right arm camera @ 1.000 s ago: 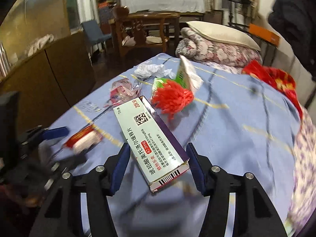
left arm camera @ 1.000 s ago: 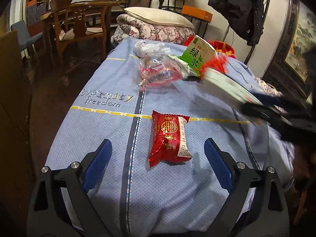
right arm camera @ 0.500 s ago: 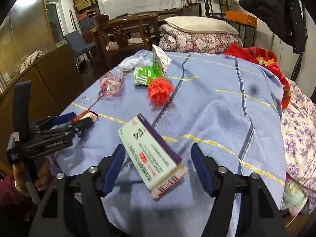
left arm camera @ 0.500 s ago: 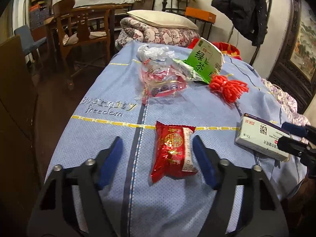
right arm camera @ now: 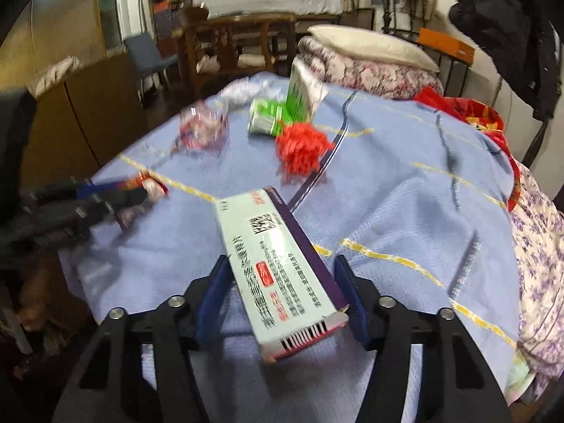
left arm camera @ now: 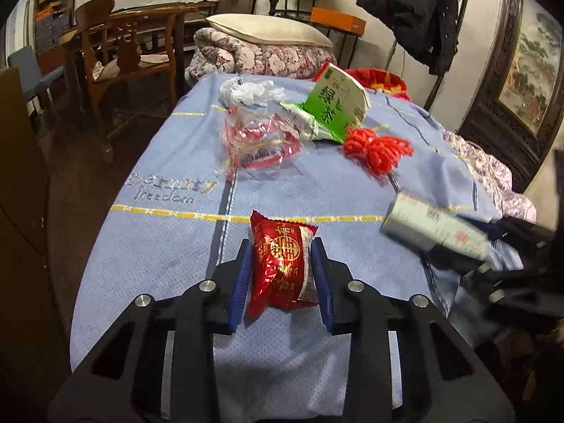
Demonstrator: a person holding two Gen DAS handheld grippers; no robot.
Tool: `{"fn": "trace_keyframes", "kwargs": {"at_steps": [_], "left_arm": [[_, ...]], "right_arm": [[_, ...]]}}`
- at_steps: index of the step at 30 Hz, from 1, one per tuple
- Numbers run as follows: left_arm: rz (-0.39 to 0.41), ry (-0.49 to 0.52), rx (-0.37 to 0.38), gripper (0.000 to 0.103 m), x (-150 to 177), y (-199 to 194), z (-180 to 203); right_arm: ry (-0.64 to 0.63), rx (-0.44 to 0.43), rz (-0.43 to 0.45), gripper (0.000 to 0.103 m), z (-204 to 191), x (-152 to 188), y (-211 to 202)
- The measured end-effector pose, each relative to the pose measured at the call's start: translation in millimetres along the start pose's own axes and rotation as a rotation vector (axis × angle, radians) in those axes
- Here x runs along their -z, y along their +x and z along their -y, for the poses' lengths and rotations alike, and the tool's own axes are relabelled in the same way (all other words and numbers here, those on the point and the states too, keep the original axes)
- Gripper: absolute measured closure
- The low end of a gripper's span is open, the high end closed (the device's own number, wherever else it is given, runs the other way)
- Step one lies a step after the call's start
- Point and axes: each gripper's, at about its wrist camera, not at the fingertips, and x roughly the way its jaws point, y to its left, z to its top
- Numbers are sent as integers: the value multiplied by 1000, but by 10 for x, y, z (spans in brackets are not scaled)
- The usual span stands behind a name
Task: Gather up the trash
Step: 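Lift and carry the snack packet and medicine box toward the red wastebasket, then open the left tool over the wastebasket to drop the snack packet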
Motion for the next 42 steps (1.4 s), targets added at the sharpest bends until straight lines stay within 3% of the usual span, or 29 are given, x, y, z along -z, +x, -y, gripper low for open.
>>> {"fn": "trace_keyframes", "kwargs": {"at_steps": [9, 19, 33, 42], "left_arm": [[10, 15, -39, 69, 26, 57, 69], [100, 16, 14, 69, -71, -603, 314], [198, 176, 160, 69, 25, -1319, 1527], [167, 275, 299, 69, 288, -1576, 2425]], "right_arm": [[105, 13, 98, 46, 205, 35, -643], [172, -5, 186, 46, 366, 210, -1247], [254, 45, 329, 46, 761, 863, -2309], [302, 103, 452, 46, 1050, 1589, -2986]]}}
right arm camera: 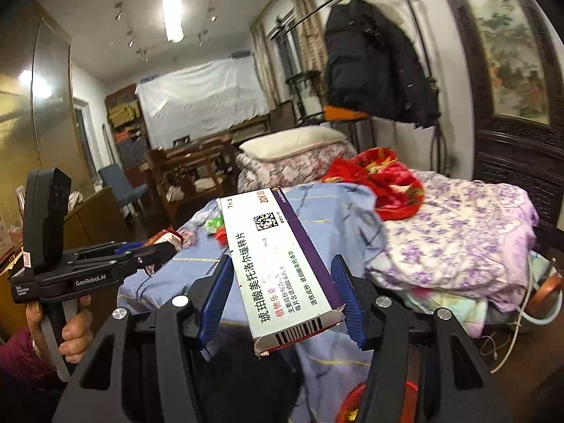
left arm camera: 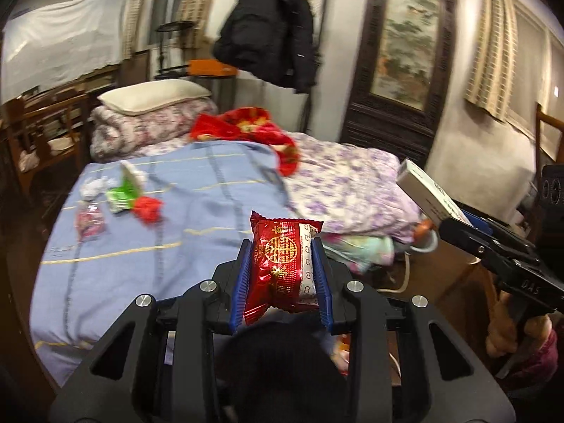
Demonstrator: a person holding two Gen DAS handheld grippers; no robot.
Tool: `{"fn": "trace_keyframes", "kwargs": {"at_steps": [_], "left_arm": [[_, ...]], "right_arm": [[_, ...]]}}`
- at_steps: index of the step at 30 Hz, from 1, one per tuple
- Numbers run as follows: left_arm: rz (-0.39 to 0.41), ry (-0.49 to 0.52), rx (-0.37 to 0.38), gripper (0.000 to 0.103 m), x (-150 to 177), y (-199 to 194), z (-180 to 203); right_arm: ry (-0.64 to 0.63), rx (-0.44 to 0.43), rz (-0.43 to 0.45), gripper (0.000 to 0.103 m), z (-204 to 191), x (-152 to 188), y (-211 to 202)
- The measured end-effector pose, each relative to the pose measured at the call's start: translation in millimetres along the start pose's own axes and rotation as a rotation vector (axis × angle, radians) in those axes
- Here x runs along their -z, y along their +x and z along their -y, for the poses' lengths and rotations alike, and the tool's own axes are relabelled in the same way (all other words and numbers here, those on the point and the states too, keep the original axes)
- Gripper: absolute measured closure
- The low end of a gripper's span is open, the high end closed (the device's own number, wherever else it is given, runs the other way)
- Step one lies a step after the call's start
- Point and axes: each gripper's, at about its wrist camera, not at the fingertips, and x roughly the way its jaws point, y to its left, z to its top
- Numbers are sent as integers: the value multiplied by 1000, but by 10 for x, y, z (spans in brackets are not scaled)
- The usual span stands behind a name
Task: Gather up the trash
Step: 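Open the left tool over the wastebasket to drop the snack packet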
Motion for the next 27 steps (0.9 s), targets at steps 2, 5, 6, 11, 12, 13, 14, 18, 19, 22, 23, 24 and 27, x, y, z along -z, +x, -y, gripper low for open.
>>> {"fn": "trace_keyframes", "kwargs": {"at_steps": [2, 5, 6, 11, 12, 13, 14, 18, 19, 22, 23, 24, 27], "left_arm": [[-14, 29, 28, 69, 28, 52, 257], [-47, 67, 64, 69, 71, 165, 593], [-57, 73, 73, 69, 78, 198, 658], [-120, 133, 114, 69, 128, 523, 1065], [-136, 145, 123, 69, 139, 614, 1136], [-146, 152, 128, 69, 150, 669, 1185], [-161, 161, 134, 69, 168, 759, 1238], [-224, 177, 156, 69, 271, 1100, 1375], [-238, 179, 160, 69, 299, 1164, 1396], [-293, 190, 176, 68, 415, 1418, 1472], [-312, 196, 180, 68, 460, 1508, 1504], [-325, 200, 181, 68, 489, 1576, 1538], [-374, 228, 191, 63, 622, 1808, 1642]], "right_arm": [[12, 18, 18, 46, 133, 64, -154], [29, 57, 47, 46, 401, 146, -405], [35, 66, 53, 46, 466, 162, -447], [92, 127, 66, 46, 876, 313, -652], [103, 132, 64, 46, 924, 343, -651], [114, 137, 61, 46, 978, 369, -639], [128, 143, 55, 46, 1051, 412, -627], [155, 156, 30, 46, 1202, 523, -552], [161, 158, 24, 46, 1233, 551, -531], [185, 164, 1, 46, 1333, 656, -483], [199, 168, -11, 46, 1388, 704, -452], [206, 170, -16, 46, 1412, 730, -442], [236, 181, -38, 46, 1515, 818, -400]]}}
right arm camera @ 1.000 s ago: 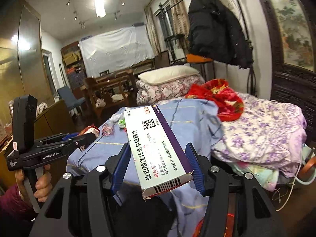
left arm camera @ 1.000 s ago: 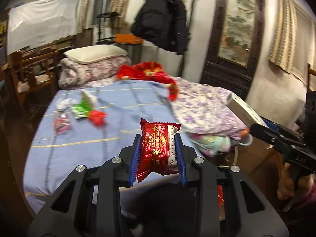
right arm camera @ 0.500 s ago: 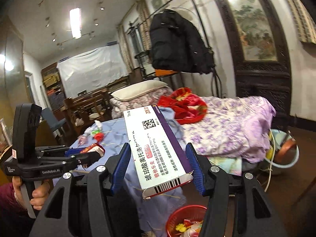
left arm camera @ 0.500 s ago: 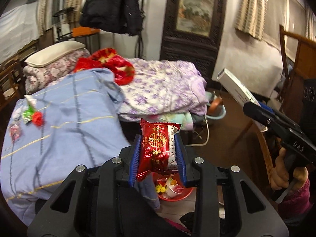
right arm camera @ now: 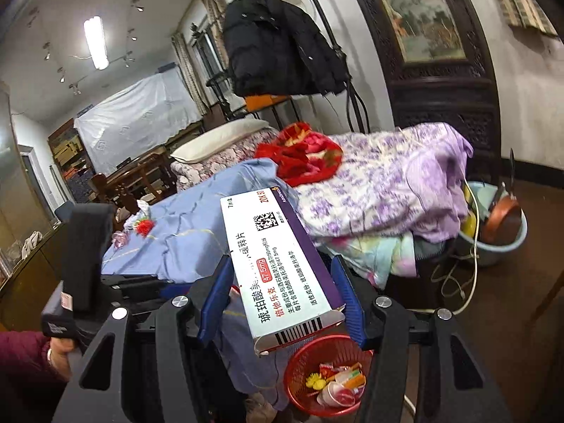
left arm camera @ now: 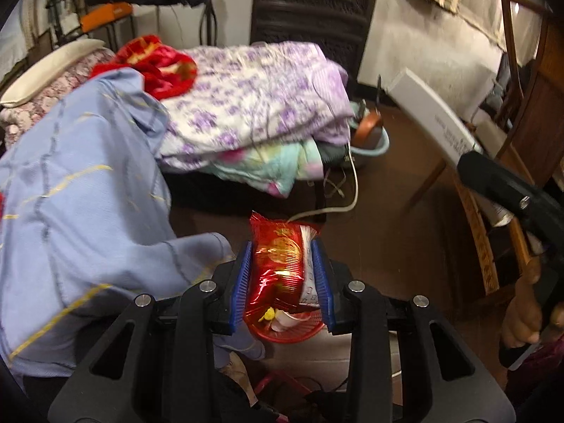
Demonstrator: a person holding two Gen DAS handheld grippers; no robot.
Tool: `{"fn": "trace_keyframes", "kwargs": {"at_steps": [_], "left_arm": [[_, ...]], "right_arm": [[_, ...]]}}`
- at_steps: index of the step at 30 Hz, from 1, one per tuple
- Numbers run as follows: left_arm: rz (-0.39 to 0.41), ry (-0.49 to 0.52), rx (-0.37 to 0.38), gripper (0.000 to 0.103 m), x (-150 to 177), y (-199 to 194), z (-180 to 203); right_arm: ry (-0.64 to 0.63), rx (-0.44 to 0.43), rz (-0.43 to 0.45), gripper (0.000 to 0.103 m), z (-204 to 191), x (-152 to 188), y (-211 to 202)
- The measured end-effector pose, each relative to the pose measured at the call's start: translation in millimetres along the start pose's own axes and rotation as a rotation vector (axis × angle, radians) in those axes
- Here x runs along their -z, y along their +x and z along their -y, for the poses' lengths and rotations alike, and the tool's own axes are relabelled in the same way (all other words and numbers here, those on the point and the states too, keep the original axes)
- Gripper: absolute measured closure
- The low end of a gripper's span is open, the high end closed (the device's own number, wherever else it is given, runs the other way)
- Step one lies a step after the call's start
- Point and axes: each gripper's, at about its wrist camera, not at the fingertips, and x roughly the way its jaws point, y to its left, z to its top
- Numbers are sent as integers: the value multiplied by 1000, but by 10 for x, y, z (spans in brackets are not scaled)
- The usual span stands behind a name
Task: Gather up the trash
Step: 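Open the left tool over the wastebasket to drop the snack packet, then open the right tool over the wastebasket to drop the medicine box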
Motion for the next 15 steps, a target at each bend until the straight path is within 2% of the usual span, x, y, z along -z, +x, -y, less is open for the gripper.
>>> {"fn": "trace_keyframes", "kwargs": {"at_steps": [2, 3, 5, 10, 13, 15], "left_arm": [[-12, 3, -26, 42, 26, 101, 25], [-14, 4, -34, 38, 41, 123, 30], [-17, 5, -54, 23, 89, 122, 20], [35, 7, -170, 10, 270, -79, -119], [50, -2, -238, 9, 464, -143, -249], [42, -17, -257, 9, 570, -143, -320]], "right_arm": [[16, 5, -8, 46, 52, 24, 16], [25, 7, -11, 46, 87, 35, 28], [32, 8, -14, 46, 121, 50, 41], [30, -2, -25, 46, 115, 76, 77], [17, -9, -40, 46, 51, 108, 118], [4, -14, -54, 46, -7, 131, 158]]}}
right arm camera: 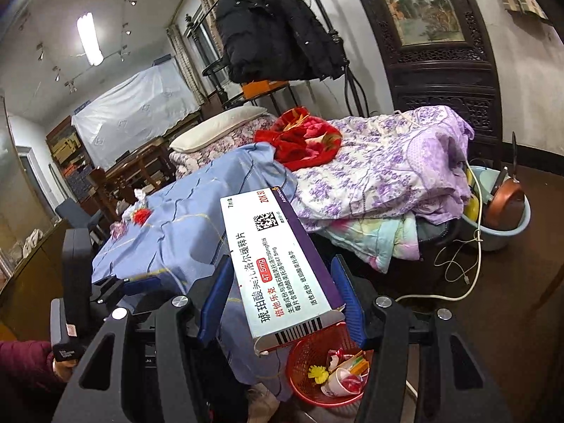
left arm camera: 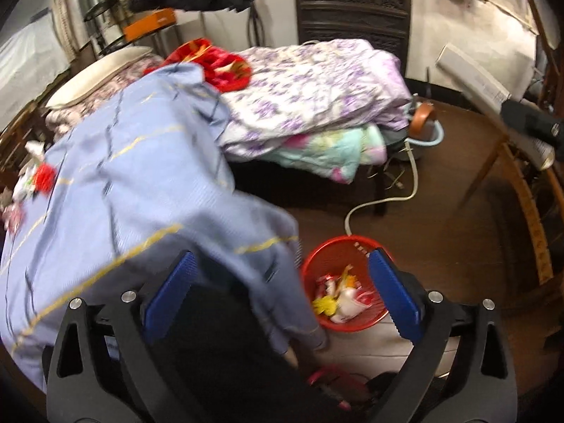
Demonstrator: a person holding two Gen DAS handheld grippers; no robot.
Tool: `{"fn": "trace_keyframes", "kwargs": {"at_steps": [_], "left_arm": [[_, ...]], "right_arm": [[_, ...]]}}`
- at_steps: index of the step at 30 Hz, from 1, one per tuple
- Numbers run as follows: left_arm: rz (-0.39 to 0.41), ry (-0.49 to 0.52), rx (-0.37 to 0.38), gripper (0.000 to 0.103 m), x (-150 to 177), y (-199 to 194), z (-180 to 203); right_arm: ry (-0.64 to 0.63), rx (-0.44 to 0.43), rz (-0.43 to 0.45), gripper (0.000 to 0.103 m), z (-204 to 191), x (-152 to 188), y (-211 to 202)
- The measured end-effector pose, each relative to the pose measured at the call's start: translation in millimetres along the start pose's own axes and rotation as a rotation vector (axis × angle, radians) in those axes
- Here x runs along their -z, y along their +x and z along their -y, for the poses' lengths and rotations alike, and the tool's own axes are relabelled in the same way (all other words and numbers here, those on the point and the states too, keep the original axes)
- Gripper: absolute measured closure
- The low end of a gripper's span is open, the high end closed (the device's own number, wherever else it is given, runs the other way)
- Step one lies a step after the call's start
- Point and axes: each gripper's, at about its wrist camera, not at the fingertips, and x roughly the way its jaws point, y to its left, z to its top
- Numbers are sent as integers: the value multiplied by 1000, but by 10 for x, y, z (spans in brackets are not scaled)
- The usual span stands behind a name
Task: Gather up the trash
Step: 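Open the right tool over the wastebasket to drop the medicine box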
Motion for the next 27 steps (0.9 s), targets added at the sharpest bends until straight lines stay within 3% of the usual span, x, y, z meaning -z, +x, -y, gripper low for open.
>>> {"fn": "trace_keyframes", "kwargs": {"at_steps": [5, 14, 16, 17, 19, 20, 23, 27], "left_arm": [[-10, 21, -52, 9, 252, 97, -75], [9, 97, -58, 9, 283, 143, 59], [3, 97, -54, 9, 281, 162, 57], [-2, 94, -51, 9, 281, 173, 52], [-12, 86, -50, 9, 286, 187, 35], [-14, 81, -50, 9, 286, 190, 20], [-20, 76, -49, 9, 288, 192, 7], [-12, 80, -63, 9, 279, 166, 33]], "right_arm": [[-49, 30, -74, 46, -135, 104, 205], [-35, 96, -223, 45, 8, 449, 672], [-24, 113, -275, 33, 99, 574, 848], [-18, 129, -309, 17, 159, 648, 968], [11, 207, -391, 20, 273, 830, 1180], [54, 199, -395, 25, 332, 876, 1174], [117, 140, -336, 26, 363, 756, 968], [58, 123, -179, 26, 173, 354, 500]]}}
